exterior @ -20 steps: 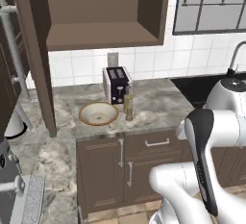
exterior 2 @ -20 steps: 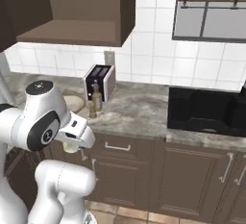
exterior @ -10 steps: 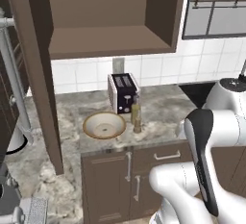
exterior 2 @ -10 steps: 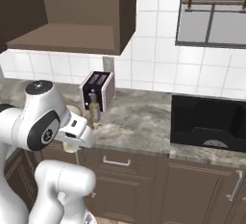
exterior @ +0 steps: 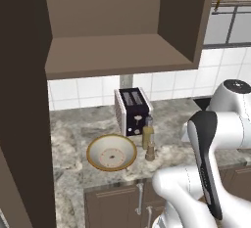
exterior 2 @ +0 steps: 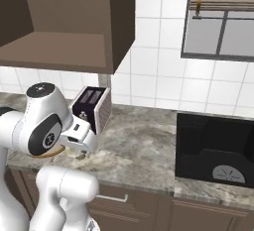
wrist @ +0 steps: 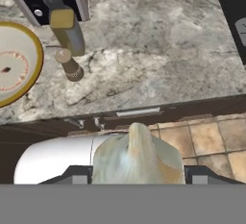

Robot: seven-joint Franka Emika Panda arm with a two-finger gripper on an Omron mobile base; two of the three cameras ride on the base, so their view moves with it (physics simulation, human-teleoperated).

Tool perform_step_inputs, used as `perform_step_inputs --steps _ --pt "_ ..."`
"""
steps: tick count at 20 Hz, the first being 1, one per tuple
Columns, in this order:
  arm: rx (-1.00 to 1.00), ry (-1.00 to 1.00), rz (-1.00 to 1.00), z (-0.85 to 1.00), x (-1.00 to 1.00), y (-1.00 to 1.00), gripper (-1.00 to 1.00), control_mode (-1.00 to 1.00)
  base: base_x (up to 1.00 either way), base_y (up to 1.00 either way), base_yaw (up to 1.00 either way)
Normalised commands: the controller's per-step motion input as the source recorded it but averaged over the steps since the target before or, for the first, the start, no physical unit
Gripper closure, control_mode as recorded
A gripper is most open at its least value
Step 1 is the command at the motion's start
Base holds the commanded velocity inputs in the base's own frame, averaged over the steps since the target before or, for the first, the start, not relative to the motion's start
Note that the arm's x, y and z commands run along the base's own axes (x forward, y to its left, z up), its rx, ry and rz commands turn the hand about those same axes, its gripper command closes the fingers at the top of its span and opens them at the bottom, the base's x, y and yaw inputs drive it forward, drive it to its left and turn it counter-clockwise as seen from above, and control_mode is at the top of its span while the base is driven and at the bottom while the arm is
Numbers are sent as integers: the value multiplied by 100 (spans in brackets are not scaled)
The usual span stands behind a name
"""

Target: Retrieve the bottle and the shaker from the cabinet and place them next to the mixing bowl on the counter. Then add garlic from the fridge to the mixing bowl.

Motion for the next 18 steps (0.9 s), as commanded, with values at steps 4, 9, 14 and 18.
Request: perform_step_inputs --steps 4,9,14,18 --pt "0 0 0 0 0 0 100 100 15 0 0" --pt "0 0 0 0 0 0 100 100 1 7 0" --pt "0 0 0 0 0 0 100 100 8 16 0" --pt "0 0 0 0 0 0 100 100 9 8 0"
